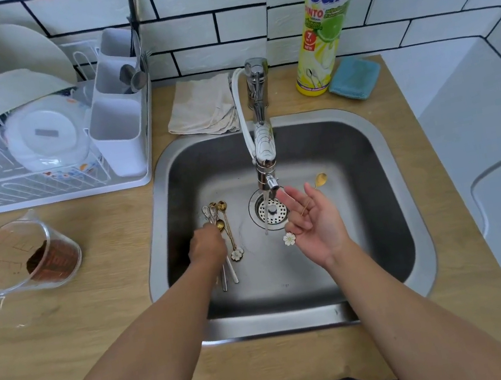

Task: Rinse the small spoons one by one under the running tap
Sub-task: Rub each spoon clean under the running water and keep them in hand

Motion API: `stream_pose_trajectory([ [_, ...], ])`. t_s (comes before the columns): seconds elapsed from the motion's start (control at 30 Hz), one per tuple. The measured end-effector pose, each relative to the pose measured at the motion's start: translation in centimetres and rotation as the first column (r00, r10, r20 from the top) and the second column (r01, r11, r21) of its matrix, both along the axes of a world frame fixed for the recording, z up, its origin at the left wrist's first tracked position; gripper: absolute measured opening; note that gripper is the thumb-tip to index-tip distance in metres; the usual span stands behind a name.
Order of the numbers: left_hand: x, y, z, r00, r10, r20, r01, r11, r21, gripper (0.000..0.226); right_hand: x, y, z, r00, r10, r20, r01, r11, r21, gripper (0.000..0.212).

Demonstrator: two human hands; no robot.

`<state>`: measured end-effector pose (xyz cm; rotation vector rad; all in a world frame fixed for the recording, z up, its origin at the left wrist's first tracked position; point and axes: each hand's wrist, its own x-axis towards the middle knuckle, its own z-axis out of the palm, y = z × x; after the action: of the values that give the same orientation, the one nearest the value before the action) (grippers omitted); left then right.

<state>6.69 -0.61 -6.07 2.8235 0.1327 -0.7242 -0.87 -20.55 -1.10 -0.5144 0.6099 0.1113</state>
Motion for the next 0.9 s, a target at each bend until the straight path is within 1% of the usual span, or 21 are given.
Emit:
stream_pose_trajectory([
  [0.13, -0.3, 0.2, 0.6, 0.999, -0.022, 0.040, 0.022, 1.000, 0.016, 0.022, 0.1, 0.1, -0.2, 1.000, 0.010, -0.011, -0.010, 1.000, -0.008, 0.030],
  [0.2, -0.3, -0.3, 1.3, 0.994, -0.055, 0.100, 0.057, 0.998, -0.022, 0.022, 0.2, 0.2, -0.4, 0.999, 0.014, -0.035, -0.016, 0.998, -0.054, 0.024],
  [0.27, -0.4, -1.4, 2.4, 0.980, -0.091, 0.175, 0.117, 0.982, -0.147, 0.020, 0.4, 0.5, -0.8, 0.996, 0.017, -0.082, -0.029, 0.987, -0.155, 0.016],
  [0.3, -0.6, -2.0, 3.0, 0.979, -0.085, 0.187, 0.131, 0.960, -0.248, 0.020, 0.5, 0.6, -1.0, 0.993, 0.024, -0.112, -0.048, 0.974, -0.221, 0.014],
  [0.33, -1.0, -2.6, 3.7, 0.986, -0.052, 0.158, 0.109, 0.917, -0.383, 0.018, 0.5, 0.8, -1.2, 0.990, 0.035, -0.140, -0.074, 0.955, -0.288, 0.015],
  [0.4, -2.0, -3.6, 4.8, 0.999, 0.037, 0.000, -0.028, 0.762, -0.647, 0.015, 0.5, 1.1, -1.4, 0.982, 0.063, -0.181, -0.131, 0.907, -0.399, 0.022],
  [0.43, -2.6, -3.8, 5.1, 0.996, 0.067, -0.060, -0.089, 0.694, -0.715, 0.014, 0.5, 1.3, -1.5, 0.978, 0.077, -0.194, -0.156, 0.886, -0.437, 0.027],
  [0.47, -3.0, -4.0, 5.1, 0.992, 0.084, -0.091, -0.123, 0.657, -0.744, 0.013, 0.5, 1.5, -1.4, 0.975, 0.090, -0.202, -0.177, 0.868, -0.464, 0.031],
  [0.53, -3.8, -4.2, 5.1, 0.983, 0.111, -0.145, -0.182, 0.613, -0.769, 0.010, 0.6, 1.8, -1.5, 0.974, 0.109, -0.198, -0.196, 0.846, -0.496, 0.032],
  [0.63, -4.7, -4.3, 5.1, 0.973, 0.123, -0.193, -0.229, 0.566, -0.792, 0.011, 0.6, 2.3, -1.6, 0.976, 0.145, -0.160, -0.211, 0.799, -0.564, 0.024],
  [0.77, -5.6, -4.0, 5.1, 0.984, 0.129, -0.124, -0.177, 0.616, -0.768, 0.012, 0.9, 2.7, -1.8, 0.977, 0.156, -0.144, -0.212, 0.670, -0.711, 0.005],
  [0.83, -5.7, -4.0, 5.1, 0.982, 0.140, -0.129, -0.188, 0.617, -0.764, 0.014, 1.0, 2.8, -2.0, 0.972, 0.169, -0.163, -0.233, 0.617, -0.752, 0.020],
  [0.87, -5.7, -4.0, 5.1, 0.979, 0.155, -0.134, -0.202, 0.611, -0.765, 0.014, 0.9, 2.8, -2.0, 0.969, 0.186, -0.164, -0.245, 0.619, -0.746, 0.020],
  [0.9, -5.7, -4.0, 5.1, 0.976, 0.169, -0.137, -0.213, 0.606, -0.766, 0.015, 0.9, 2.9, -2.1, 0.966, 0.210, -0.153, -0.254, 0.637, -0.727, 0.015],
])
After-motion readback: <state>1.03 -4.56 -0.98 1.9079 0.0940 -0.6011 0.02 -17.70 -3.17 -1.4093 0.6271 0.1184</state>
